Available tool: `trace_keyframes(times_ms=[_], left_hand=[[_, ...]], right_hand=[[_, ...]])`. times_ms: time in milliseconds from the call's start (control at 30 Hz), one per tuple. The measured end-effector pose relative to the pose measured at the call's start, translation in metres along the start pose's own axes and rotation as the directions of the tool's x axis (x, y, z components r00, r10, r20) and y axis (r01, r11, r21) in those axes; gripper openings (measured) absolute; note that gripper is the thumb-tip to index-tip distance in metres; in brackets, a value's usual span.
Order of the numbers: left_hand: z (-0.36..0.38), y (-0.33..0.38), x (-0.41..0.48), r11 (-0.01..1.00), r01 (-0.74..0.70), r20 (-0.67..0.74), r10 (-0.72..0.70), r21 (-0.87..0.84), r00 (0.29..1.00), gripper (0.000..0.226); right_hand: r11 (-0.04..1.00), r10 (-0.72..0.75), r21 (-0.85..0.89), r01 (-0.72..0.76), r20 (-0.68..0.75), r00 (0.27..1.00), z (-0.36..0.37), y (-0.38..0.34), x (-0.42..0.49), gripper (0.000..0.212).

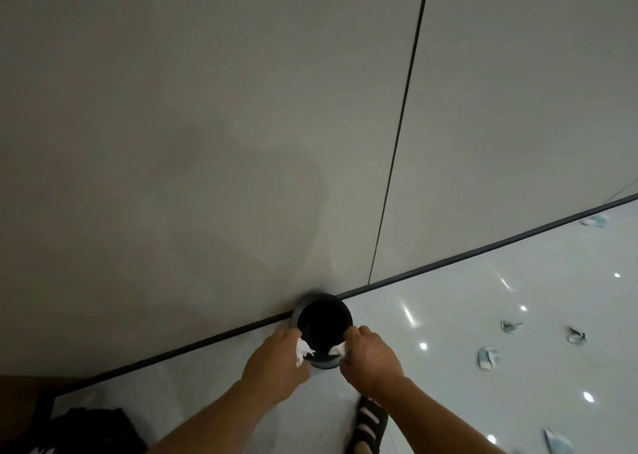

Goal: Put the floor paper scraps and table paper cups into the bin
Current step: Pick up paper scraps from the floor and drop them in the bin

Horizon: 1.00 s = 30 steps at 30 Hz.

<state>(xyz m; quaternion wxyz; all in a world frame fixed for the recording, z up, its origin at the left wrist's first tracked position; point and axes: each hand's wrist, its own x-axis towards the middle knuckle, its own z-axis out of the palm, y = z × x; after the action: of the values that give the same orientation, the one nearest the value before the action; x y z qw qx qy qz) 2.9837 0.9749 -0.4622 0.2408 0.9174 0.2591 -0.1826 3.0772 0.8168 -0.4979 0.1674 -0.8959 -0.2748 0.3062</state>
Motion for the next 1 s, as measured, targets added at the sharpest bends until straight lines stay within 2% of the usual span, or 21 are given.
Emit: trace_keyframes(times_ms=[167, 333, 400, 500, 600, 800, 1000], left_hand=[[0.057, -0.028, 0.102, 0.999, 0.033, 0.088, -0.034, 0.007, 0.996, 0.050], [0.127, -0.063, 0.190, 0.999, 0.037, 0.175, -0.036, 0.000, 0.984, 0.057], [0.153, -0.081, 0.215, 1.000, -0.006, 0.172, 0.008, -0.012, 0.985, 0.065], [0.177, -0.099, 0.241, 1.000, 0.000, 0.205, -0.002, 0.009, 0.979, 0.079], [0.188, -0.106, 0.254, 0.999, -0.029, 0.222, 0.033, -0.018, 0.974, 0.077], [0.180, -0.103, 0.255, 0.997, -0.040, 0.235, 0.023, 0.069, 0.972, 0.076], [0.132, -0.056, 0.241, 0.975, -0.173, 0.285, 0.128, 0.139, 0.950, 0.076]], right_hand=[[0.998, 0.057, 0.033, -0.059, 0.082, 0.995, 0.048, 0.043, 0.096, 0.040], [0.992, 0.098, 0.069, -0.106, 0.120, 0.988, 0.112, 0.073, 0.179, 0.046], [0.989, 0.107, 0.088, -0.119, 0.131, 0.986, 0.138, 0.080, 0.205, 0.050], [0.979, 0.123, 0.141, -0.145, 0.153, 0.981, 0.171, 0.090, 0.231, 0.056], [0.974, 0.135, 0.156, -0.164, 0.181, 0.974, 0.190, 0.097, 0.241, 0.061], [0.973, 0.180, 0.126, -0.196, 0.127, 0.975, 0.188, 0.100, 0.236, 0.059], [0.938, 0.292, 0.176, -0.298, 0.057, 0.955, 0.129, 0.093, 0.194, 0.067]])
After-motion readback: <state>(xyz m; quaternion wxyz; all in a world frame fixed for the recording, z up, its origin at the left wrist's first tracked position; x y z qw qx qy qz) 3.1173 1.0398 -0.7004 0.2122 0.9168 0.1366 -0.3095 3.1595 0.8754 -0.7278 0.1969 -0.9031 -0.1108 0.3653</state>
